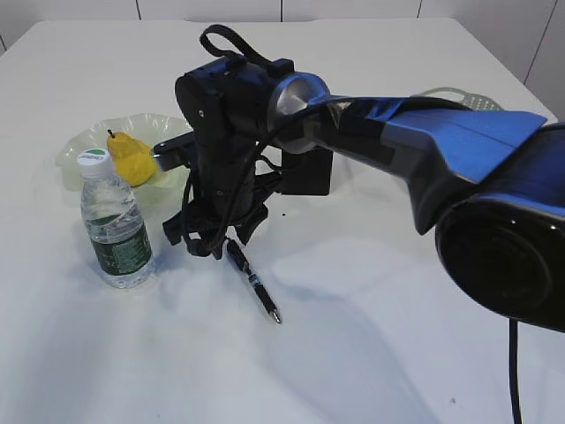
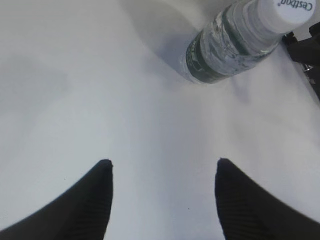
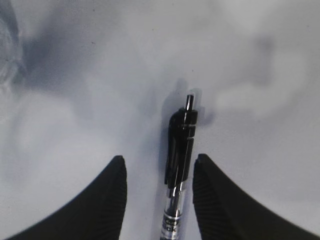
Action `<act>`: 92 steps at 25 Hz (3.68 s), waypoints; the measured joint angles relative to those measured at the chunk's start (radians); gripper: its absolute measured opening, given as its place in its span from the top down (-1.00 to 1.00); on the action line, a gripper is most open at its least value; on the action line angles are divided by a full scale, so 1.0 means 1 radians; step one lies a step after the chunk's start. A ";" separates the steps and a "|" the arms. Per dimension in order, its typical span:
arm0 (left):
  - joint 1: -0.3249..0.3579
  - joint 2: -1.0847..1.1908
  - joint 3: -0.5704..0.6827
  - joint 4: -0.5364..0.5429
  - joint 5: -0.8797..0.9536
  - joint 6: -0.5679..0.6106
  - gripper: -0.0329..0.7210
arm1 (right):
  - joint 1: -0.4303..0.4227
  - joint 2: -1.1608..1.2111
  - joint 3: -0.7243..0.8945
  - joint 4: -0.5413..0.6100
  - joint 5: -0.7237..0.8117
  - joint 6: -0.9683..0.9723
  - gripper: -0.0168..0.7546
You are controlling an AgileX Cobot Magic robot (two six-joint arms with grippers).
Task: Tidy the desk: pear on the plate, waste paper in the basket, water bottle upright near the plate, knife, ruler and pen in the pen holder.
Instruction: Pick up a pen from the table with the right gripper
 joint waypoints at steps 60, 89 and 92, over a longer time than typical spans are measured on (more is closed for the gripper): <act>0.000 0.000 0.000 0.000 -0.018 0.000 -0.30 | -0.032 0.062 0.000 0.003 -0.002 -0.002 0.16; 0.000 0.000 0.000 0.000 -0.009 0.000 -0.30 | -0.059 -0.084 -0.018 0.001 -0.003 -0.021 0.71; 0.000 0.000 0.000 0.000 0.005 0.000 -0.30 | -0.095 -0.136 -0.018 0.001 0.000 -0.025 0.71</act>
